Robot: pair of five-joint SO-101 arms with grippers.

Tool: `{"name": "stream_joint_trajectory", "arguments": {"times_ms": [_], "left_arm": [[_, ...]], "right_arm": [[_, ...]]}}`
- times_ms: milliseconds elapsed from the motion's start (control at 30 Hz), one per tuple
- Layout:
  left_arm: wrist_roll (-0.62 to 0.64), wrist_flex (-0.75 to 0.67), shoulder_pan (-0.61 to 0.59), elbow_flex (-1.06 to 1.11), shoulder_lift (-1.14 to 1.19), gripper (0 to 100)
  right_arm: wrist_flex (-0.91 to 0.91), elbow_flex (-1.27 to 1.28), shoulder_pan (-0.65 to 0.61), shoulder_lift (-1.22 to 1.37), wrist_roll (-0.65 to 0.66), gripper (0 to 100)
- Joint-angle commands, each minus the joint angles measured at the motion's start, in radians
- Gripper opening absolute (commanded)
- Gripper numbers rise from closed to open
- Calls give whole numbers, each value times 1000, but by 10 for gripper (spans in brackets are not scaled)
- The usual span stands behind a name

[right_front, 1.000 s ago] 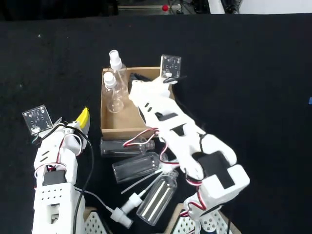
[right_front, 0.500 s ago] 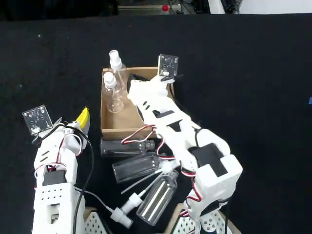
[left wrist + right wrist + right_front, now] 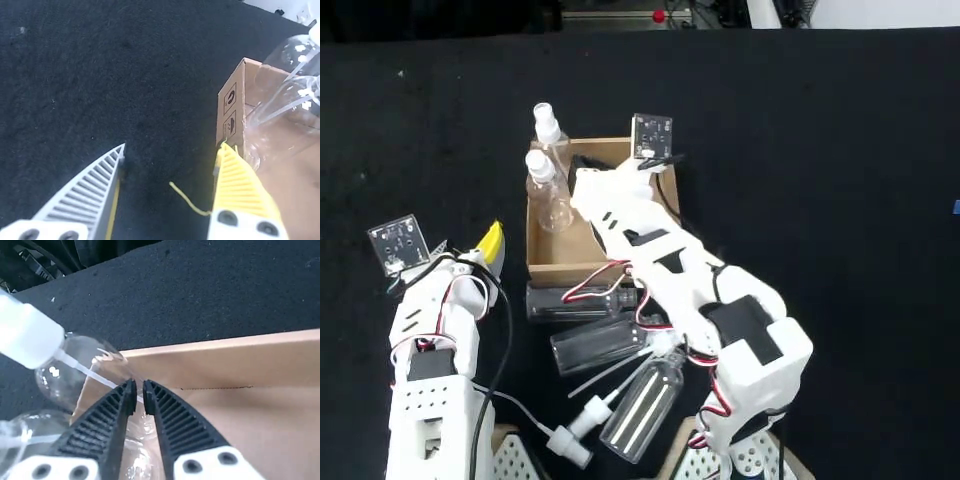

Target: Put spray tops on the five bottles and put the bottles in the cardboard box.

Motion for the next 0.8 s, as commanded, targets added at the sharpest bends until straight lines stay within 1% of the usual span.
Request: {"name": "stream_joint_trajectory", "arguments": {"times_ms": [0,233,500,600,667,767], "left_arm": [[-17,5,4,-48,-6,260],[-20,5,4,-48,-6,260],[-20,5,4,-48,-3,260],[-20,5,4,-48,0,260],[-20,23,4,-53,-2,260],[-21,114,2,-93,-9,260]], "right_arm": [[-31,-67,-3,-18,-9,11],[-31,-30,25,-96,-9,11],[-23,133,34,-367,-2,12],[-18,200,66,-470,-2,15],[54,220,98,-539,12,15],[269,223,135,-656,94,15]]}}
